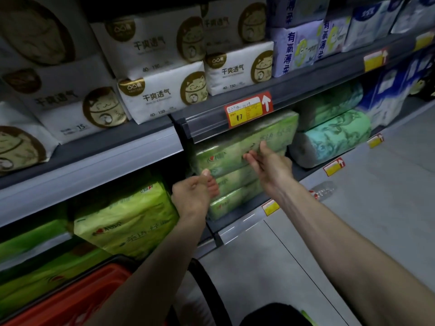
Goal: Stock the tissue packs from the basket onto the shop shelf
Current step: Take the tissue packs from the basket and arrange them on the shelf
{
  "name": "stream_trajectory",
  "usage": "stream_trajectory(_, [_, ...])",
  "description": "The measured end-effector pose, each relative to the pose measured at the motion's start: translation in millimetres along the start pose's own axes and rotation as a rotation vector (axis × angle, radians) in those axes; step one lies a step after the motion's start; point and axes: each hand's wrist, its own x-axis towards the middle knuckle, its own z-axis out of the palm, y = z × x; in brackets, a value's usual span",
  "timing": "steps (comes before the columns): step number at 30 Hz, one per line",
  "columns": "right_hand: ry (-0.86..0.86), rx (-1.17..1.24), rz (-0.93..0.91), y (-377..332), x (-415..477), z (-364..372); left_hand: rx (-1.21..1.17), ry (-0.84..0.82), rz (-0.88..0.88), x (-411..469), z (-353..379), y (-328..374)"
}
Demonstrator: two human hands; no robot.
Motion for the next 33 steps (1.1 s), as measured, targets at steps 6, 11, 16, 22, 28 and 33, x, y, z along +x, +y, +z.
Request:
stream_trajectory(6, [0.038, -0.114, 0.027, -1.4, 14.0, 5.5, 0.024, -0.007, 0.017, 1.5, -0.4, 1.5])
stream_trajectory(11, [0.015, -0.130, 0.113, -11.2, 14.0, 3.6, 0.063, -0.062, -0.002, -8.5, -2.3, 5.5])
stream_trajectory(16, [-0.123, -0.167, 0.207, -22.0, -6.1, 0.1, 0.166, -0.129, -0.026, -29.5, -12.1, 8.0])
stream_trajectory(22, [-0.263, -0.206, 0.223, -38.1, -49.2, -20.9, 0.210, -0.195, -0.045, -75.4, -21.8, 28.6])
stream_trajectory(28, [-0.266, -0.223, 0.177, -54.8, -87.7, -65.2, 0.230, -0.341, 0.022, -136.0, -19.2, 51.2])
stream_trajectory(33, [-0.237, -0.203, 0.125, -67.9, -124.7, -124.0, 0.302, -0.537, 0.238, -215.8, -4.0, 51.5])
